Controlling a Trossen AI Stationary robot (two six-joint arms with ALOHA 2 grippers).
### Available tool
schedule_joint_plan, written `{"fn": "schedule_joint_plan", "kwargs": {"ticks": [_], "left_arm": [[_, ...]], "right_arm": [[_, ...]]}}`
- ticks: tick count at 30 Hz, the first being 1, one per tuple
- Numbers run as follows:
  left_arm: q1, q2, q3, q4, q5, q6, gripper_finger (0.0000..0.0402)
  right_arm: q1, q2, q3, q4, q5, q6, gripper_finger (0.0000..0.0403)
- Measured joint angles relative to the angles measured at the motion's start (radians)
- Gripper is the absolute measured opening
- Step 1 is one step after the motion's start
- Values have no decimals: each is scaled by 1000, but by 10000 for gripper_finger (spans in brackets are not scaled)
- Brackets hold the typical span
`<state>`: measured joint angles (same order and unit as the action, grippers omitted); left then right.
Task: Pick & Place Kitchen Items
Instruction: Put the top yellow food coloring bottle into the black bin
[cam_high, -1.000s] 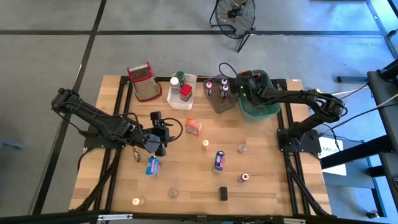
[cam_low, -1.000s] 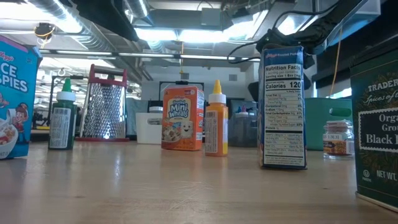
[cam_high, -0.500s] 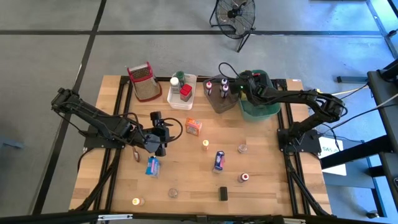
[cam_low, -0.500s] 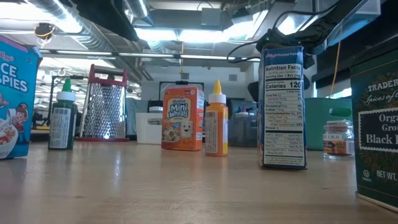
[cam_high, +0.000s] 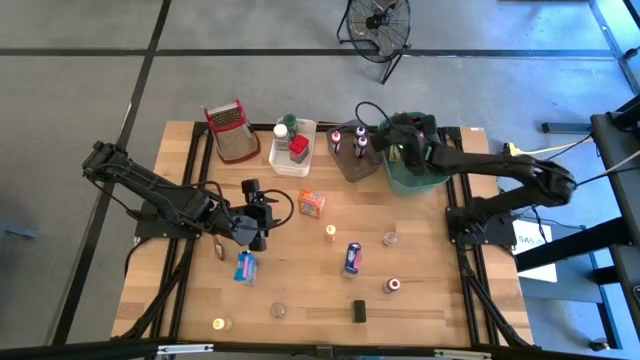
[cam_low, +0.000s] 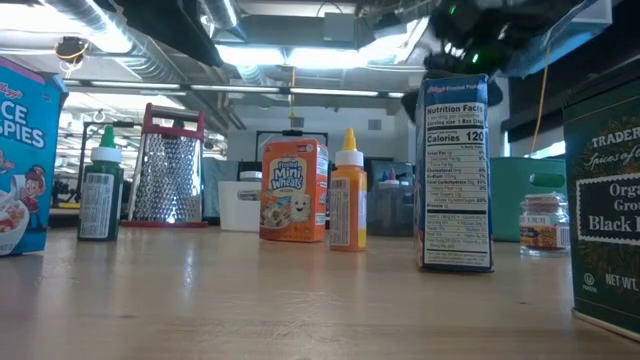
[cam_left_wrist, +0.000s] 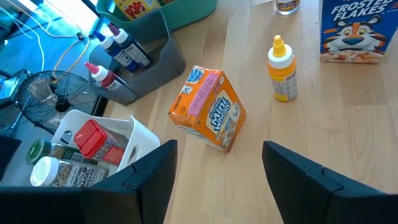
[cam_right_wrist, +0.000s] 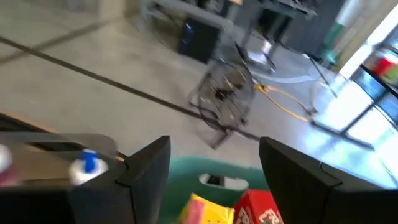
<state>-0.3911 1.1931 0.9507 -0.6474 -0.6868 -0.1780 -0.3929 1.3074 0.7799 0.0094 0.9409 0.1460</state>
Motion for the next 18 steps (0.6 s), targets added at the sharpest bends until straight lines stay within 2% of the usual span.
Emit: {"fn": "schedule_joint_plan", "kwargs": {"ticks": [4,10,14,18], "left_arm": [[-1,0,0,0,4,-1,232],[-1,0,0,-1,47,-2,231],[-1,0,0,0,72,-6,232],[-1,0,0,-1,78,-9,230]], "right_arm": [[97,-97,0,-4,-50,-57,250],[236,-210,1,-20,-317,-154,250],[307,-237,1,-47,-489,-161,250],[360,-235,1,-52,-582,-162,250]]}}
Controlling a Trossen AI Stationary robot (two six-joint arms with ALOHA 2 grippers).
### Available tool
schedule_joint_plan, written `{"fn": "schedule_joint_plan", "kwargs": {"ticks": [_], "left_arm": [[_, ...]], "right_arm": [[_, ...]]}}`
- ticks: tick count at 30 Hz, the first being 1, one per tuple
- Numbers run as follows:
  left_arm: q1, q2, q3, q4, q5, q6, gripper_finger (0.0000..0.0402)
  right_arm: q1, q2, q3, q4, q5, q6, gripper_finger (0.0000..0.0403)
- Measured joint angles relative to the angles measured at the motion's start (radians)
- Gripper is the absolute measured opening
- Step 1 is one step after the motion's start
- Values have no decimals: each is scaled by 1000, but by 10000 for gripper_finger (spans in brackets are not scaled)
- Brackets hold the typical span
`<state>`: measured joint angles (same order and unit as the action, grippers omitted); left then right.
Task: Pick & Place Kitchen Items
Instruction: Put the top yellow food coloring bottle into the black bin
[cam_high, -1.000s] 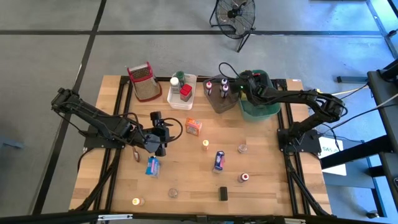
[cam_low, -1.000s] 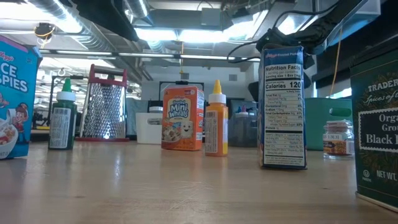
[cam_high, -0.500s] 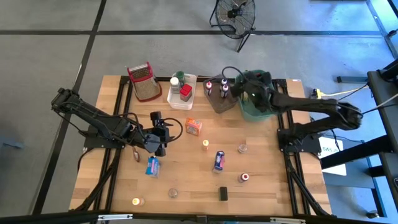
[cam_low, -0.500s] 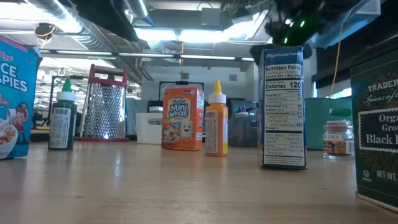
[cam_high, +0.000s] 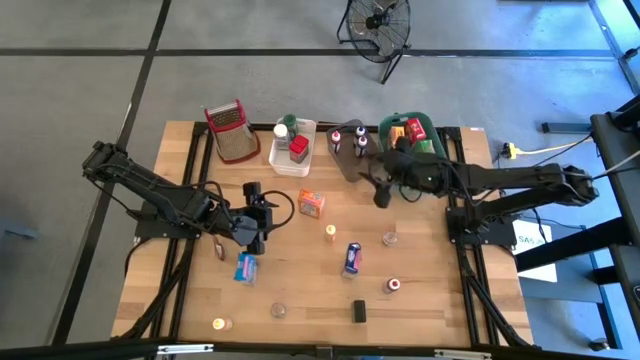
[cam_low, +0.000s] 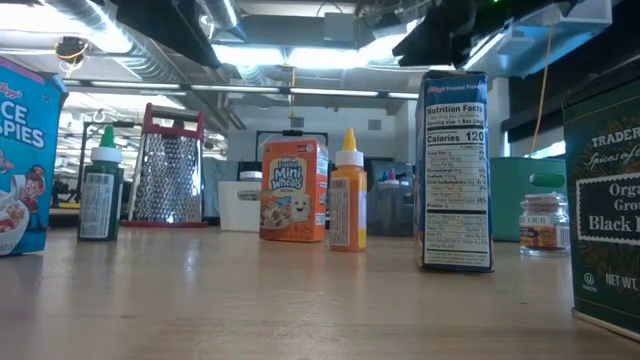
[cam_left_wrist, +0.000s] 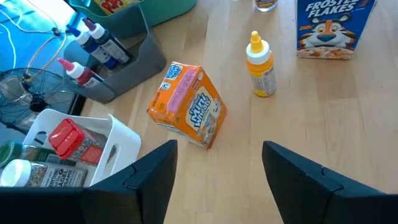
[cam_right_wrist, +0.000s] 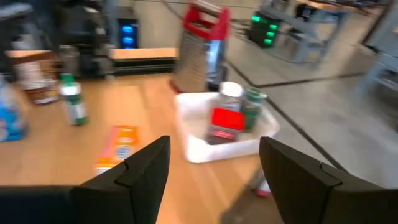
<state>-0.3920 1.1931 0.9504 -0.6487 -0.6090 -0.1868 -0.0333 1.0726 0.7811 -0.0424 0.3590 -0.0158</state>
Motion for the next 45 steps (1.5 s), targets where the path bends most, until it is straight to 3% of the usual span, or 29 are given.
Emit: {"fn": "schedule_joint_plan", "kwargs": {"ticks": [10,17,22,36,45], "left_arm": [[0,0,0,1,-1,-1,230],[0,0,0,1,-2,6,232],[0,0,0,1,-1,6,230],[0,0,0,0,-1,-1,232],[0,0,0,0,0,-2,230]], "right_arm": [[48,87,0,101,-28,-30,250],[47,153,0,136,65,-53,250],[47,158,0,137,67,-53,250],[47,158,0,136,-3,-37,250],[47,159,-1,131,-31,-15,300]]}}
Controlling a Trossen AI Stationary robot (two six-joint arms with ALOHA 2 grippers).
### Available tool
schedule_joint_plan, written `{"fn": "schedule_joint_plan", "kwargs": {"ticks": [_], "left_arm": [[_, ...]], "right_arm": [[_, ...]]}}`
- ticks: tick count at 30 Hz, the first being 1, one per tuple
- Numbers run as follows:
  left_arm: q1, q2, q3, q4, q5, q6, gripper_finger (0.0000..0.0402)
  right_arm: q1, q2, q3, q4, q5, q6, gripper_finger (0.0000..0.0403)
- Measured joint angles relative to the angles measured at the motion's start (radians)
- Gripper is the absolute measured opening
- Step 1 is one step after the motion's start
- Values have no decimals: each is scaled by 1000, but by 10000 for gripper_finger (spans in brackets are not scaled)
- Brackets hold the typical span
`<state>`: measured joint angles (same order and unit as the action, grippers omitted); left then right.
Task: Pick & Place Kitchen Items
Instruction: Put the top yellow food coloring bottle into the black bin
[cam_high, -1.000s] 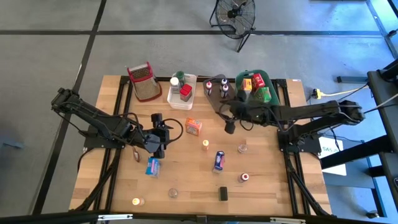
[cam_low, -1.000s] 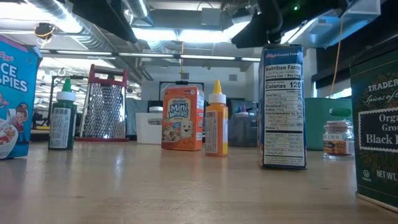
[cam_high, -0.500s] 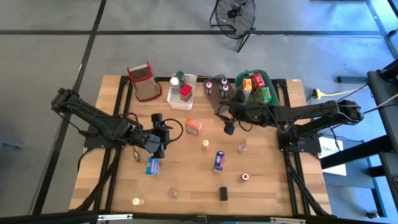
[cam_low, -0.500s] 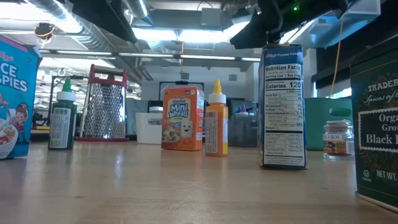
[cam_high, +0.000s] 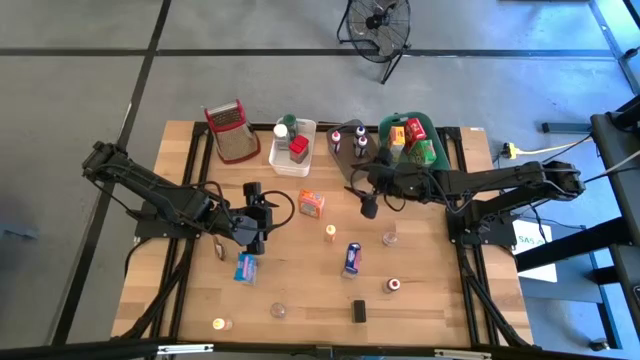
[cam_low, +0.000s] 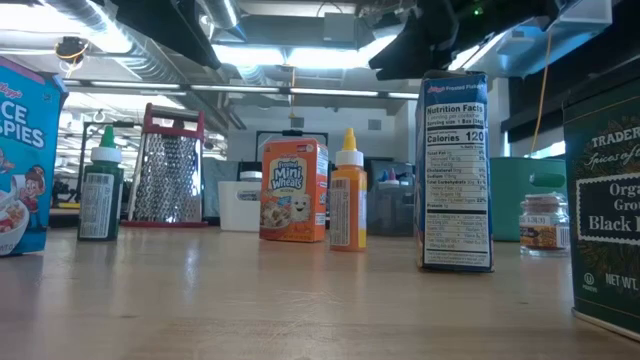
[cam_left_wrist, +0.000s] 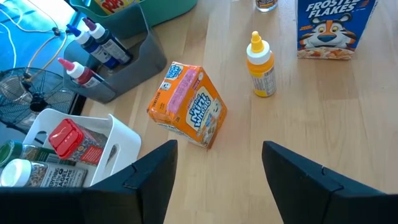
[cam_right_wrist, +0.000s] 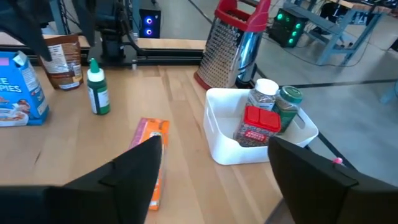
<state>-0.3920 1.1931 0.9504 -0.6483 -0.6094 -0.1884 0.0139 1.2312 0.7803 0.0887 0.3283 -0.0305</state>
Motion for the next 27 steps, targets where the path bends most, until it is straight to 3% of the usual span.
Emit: {"fn": "schedule_joint_plan", "kwargs": {"ticks": [5,12,18,23,27], "left_arm": [[0,0,0,0,0,0,232],[0,0,0,0,0,-1,230],[0,0,-14,16,0,0,232],[0,0,-78,75,0,34,230],[0,0,-117,140,-1,65,232]], "right_arm": [[-5,0,0,-41,-64,26,344],[-34,0,0,-64,-71,89,355],[-31,0,0,-83,-84,4,355],[-4,1,0,-69,-251,-123,355],[33,19,0,-54,-262,-174,355]]}}
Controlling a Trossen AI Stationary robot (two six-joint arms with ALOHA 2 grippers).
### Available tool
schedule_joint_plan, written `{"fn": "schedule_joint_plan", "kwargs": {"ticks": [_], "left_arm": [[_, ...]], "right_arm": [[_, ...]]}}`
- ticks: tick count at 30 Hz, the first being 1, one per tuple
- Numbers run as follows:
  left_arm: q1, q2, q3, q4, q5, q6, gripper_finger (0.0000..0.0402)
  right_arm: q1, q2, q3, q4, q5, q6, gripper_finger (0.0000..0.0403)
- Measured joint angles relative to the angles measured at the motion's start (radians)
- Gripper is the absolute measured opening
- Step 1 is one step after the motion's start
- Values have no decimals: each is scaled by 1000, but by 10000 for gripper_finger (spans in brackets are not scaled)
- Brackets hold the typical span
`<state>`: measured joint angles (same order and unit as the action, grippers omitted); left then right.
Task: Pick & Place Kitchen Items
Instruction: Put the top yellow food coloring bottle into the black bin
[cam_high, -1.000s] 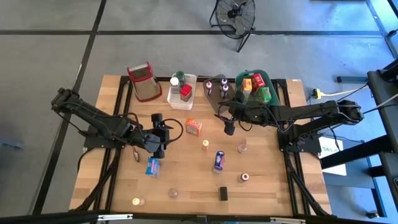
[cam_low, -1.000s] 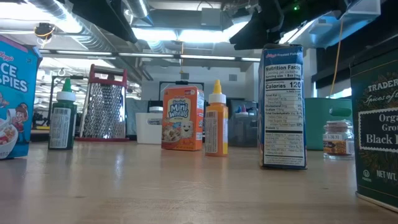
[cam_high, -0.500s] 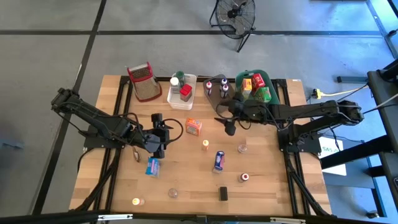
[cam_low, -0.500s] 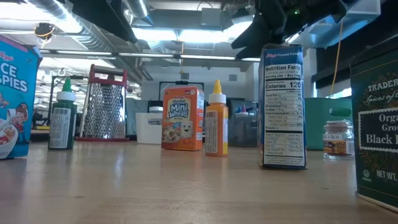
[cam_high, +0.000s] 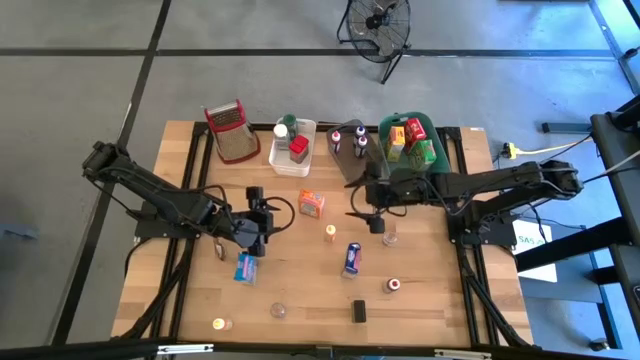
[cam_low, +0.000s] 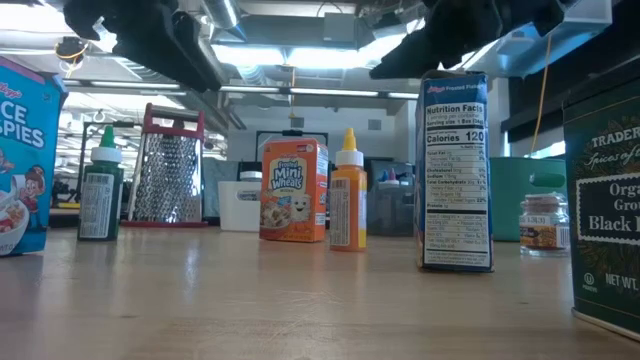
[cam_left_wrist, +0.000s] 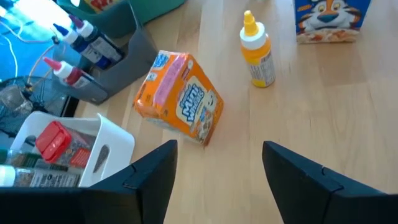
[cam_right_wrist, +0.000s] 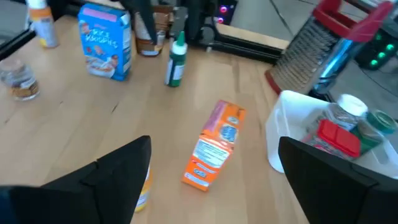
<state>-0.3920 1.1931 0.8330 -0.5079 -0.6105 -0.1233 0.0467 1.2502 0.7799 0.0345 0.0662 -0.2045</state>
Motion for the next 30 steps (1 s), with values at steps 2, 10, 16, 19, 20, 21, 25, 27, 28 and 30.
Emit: {"fn": "schedule_joint_plan", "kwargs": {"ticks": [2,10,16,19,20,21,25,27,28,30], "left_arm": [[0,0,-4,23,1,12,232],[0,0,-5,35,1,14,231],[0,0,-5,34,1,14,231],[0,0,-5,33,1,14,230],[0,0,-5,33,1,14,231],[0,0,-5,33,1,14,231],[0,0,-5,28,2,14,232],[0,0,-5,28,2,14,231],[0,0,-5,27,2,14,230],[0,0,-5,27,2,14,230]], "right_arm": [[14,18,9,-5,0,-6,355],[59,160,169,-162,-7,44,355],[61,286,312,-337,-10,144,355],[61,337,369,-404,-10,167,355],[62,351,385,-422,-10,171,355],[62,364,398,-432,-10,171,355],[61,394,414,-478,-44,197,355],[59,395,419,-494,-49,243,355],[58,395,423,-493,-49,264,355],[56,395,424,-497,-53,278,355]]}}
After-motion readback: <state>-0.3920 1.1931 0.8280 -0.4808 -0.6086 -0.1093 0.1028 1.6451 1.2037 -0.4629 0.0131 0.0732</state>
